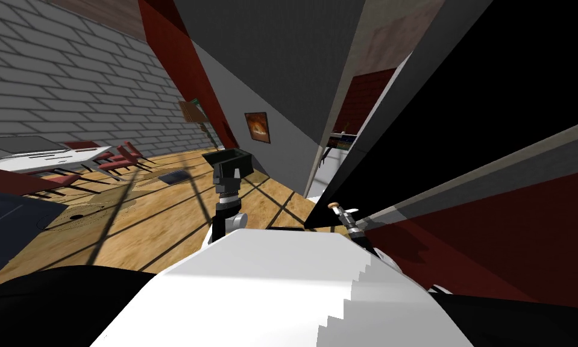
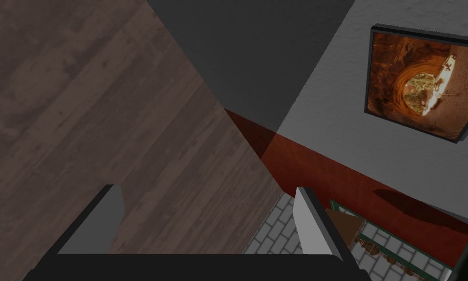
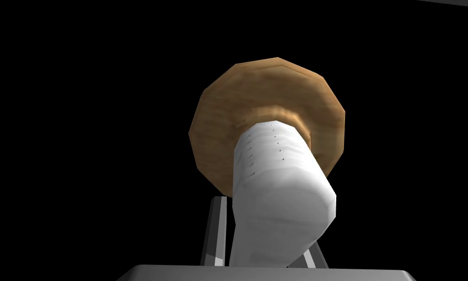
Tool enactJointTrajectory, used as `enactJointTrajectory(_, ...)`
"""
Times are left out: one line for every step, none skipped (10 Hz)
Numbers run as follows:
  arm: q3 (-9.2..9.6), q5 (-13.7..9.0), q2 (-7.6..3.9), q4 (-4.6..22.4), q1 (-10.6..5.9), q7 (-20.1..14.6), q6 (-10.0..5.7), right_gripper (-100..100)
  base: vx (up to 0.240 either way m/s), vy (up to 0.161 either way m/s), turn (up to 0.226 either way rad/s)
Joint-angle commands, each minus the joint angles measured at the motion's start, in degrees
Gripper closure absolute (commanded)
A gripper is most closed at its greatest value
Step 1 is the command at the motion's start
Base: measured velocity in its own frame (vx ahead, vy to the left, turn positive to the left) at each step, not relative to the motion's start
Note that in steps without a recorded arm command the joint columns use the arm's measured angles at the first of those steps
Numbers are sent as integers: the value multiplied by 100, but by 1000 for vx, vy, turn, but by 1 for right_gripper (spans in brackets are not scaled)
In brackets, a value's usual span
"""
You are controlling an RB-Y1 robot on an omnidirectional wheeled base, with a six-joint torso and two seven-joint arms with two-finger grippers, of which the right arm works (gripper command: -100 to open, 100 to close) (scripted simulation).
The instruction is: Pull the door open
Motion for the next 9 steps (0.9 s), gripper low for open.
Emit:
enactJointTrajectory(10,165,107,152,-189,-60,29,100,-248,-76,54)
enactJointTrajectory(-3,249,153,166,-264,-74,83,100,-243,-70,36)
enactJointTrajectory(-18,345,207,181,-351,-90,145,100,-237,-74,13)
enactJointTrajectory(-34,447,265,197,-443,-108,211,100,-191,-62,-3)
enactJointTrajectory(-42,501,296,205,-491,-117,245,100,-147,-75,1)
enactJointTrajectory(-60,612,359,222,-593,-136,317,100,-164,-84,25)
enactJointTrajectory(-69,669,392,230,-645,-146,354,100,-151,-59,24)
enactJointTrajectory(-69,669,392,230,-645,-146,354,100,-72,-25,-1)
enactJointTrajectory(-88,785,459,247,-752,-166,430,100,-93,-38,-6)
